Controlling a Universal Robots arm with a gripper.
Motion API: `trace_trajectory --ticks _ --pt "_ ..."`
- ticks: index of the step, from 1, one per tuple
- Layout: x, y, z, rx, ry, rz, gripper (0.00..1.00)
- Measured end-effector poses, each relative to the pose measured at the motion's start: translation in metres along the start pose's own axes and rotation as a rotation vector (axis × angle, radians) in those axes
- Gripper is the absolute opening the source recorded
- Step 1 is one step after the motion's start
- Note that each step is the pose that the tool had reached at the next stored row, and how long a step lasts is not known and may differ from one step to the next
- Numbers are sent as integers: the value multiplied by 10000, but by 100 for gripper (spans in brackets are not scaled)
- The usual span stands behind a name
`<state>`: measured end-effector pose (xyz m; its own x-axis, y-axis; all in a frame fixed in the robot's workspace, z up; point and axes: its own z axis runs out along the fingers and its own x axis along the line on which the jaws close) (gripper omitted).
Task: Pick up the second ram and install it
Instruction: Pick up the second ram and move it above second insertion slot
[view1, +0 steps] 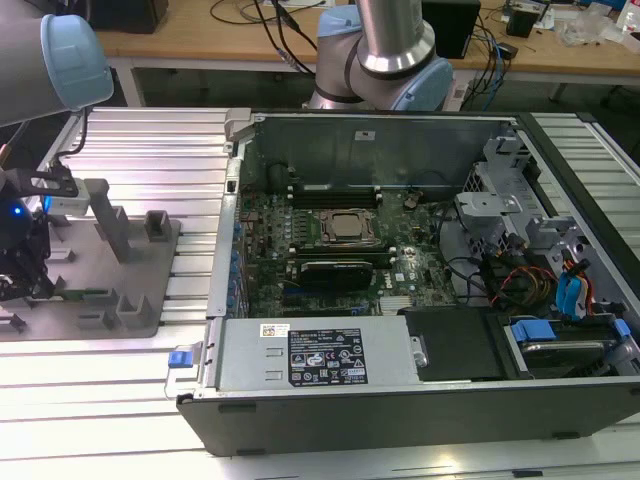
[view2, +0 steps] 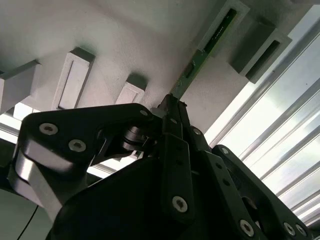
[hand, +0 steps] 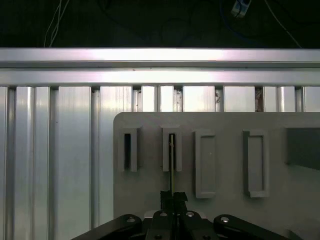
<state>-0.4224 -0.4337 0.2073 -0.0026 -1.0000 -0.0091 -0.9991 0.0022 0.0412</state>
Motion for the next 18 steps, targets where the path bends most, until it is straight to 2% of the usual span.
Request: trace_trajectory --ticks 3,6,11,14,18 --pt "-1 4 -91 1 0 1 9" --pt "-3 11 -271 1 0 0 9" --pt "-4 19 -453 1 0 0 9" --pt "-6 27 -661 2 0 0 9" --pt "-7 30 -734 3 -1 0 9"
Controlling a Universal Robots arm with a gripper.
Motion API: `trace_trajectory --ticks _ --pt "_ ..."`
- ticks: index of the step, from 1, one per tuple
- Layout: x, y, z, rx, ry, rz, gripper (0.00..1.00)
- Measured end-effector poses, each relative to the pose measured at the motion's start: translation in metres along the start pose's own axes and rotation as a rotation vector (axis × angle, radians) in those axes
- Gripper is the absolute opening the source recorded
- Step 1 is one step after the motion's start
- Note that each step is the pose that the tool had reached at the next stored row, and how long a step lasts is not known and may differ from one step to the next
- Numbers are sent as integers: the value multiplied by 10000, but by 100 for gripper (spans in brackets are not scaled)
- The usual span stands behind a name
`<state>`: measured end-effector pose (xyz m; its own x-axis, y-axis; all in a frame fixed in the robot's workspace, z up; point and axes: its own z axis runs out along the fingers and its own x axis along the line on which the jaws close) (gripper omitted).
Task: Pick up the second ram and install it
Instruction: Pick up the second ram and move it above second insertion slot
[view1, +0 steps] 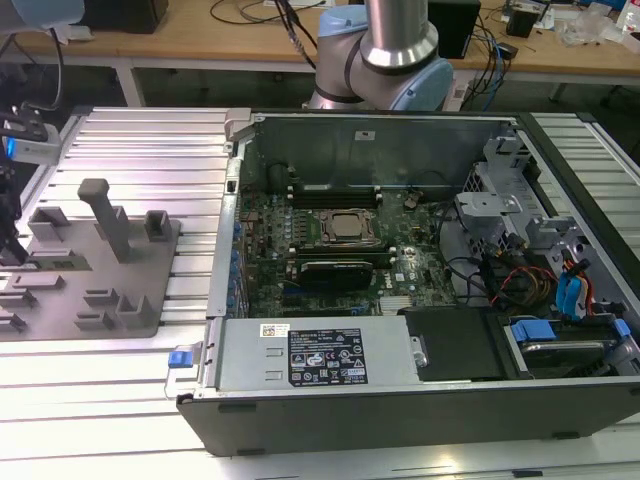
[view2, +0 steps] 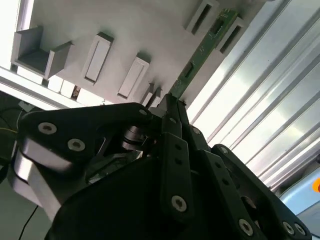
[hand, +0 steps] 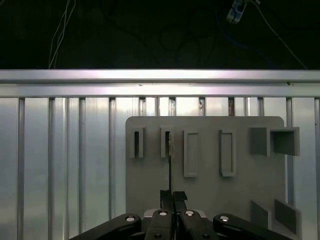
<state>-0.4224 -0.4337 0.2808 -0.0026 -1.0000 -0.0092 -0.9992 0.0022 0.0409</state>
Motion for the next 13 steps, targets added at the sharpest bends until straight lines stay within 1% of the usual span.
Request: trace_trajectory --ticks 2,4,6,8,11,13 --pt "0 2 -41 -1 1 0 9" --pt "-1 5 -133 -1 1 0 9" --pt "-2 11 -266 -1 1 0 9" --pt "-3 15 -351 -1 1 0 9" --pt "-4 17 -415 5 -1 0 9" --pt "-4 18 -444 7 -1 0 9"
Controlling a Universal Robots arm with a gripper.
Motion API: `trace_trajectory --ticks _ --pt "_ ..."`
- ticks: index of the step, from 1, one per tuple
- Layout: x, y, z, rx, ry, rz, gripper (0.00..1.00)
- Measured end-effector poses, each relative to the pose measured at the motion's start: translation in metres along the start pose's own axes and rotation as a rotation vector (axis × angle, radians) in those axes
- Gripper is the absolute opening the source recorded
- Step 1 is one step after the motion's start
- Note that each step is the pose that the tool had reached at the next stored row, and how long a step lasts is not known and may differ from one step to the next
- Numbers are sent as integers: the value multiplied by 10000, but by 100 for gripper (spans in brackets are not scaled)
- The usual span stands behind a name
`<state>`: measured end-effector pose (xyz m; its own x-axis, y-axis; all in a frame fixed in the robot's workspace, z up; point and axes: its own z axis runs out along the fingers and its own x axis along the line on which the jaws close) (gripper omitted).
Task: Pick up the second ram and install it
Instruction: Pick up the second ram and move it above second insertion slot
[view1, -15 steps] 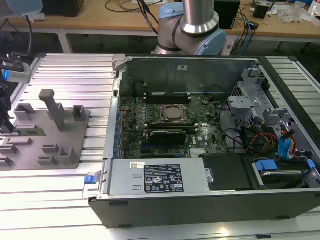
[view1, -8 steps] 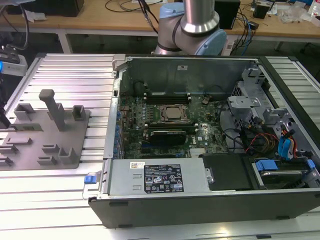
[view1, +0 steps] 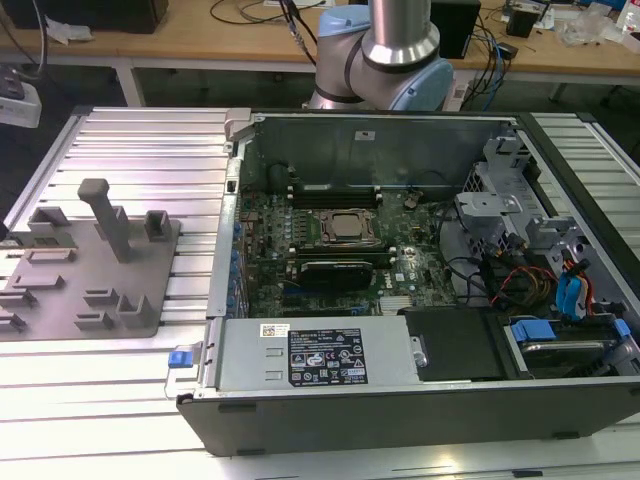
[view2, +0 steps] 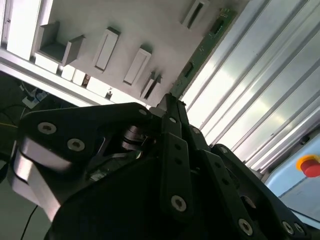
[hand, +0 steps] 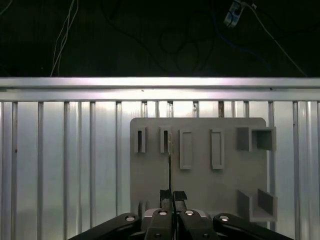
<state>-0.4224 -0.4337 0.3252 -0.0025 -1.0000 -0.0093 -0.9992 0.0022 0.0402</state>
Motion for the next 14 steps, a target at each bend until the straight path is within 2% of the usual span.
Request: trace_trajectory --ticks 2,4,7,9,11,14 --pt "-1 4 -86 1 0 0 9" --pt "-2 9 -213 2 -1 0 9" --pt "-3 12 -289 2 0 0 9" --pt "-3 16 -394 8 -1 -1 9" --pt "-5 22 -545 20 0 0 9" --pt "-6 28 -677 38 0 0 9"
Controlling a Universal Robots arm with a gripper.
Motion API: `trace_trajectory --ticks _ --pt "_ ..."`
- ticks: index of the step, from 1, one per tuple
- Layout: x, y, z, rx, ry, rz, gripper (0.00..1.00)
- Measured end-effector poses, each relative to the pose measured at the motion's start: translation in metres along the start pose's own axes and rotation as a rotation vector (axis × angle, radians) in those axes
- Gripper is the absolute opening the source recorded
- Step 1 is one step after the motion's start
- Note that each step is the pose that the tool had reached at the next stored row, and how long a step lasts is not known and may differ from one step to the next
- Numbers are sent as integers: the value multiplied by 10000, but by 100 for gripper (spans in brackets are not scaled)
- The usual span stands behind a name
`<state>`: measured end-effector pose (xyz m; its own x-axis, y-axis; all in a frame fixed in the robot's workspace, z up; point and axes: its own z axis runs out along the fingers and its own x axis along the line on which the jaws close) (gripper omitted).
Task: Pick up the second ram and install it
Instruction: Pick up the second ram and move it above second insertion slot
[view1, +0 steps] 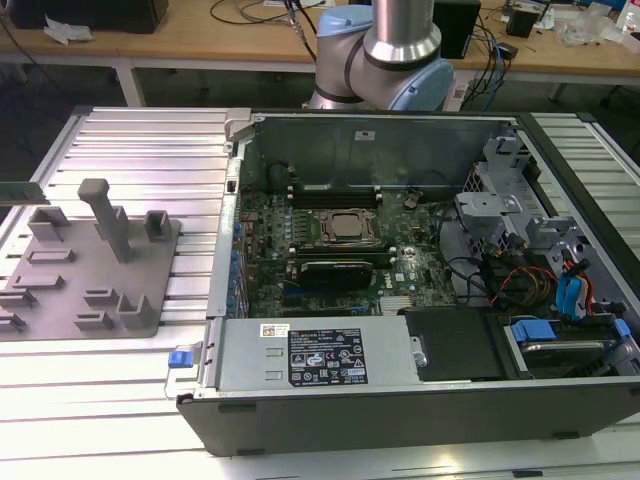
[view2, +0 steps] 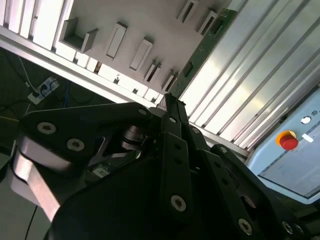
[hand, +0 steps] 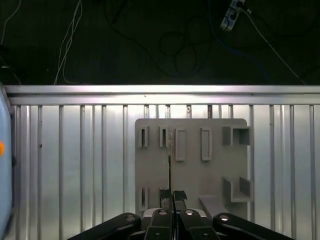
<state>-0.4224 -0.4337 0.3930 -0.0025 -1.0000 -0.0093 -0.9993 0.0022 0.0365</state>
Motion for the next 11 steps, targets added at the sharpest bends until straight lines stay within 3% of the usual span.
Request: trace_trajectory --ticks 7,11 --pt "-2 7 -189 12 -1 0 9" --pt "-2 4 -195 9 2 0 9"
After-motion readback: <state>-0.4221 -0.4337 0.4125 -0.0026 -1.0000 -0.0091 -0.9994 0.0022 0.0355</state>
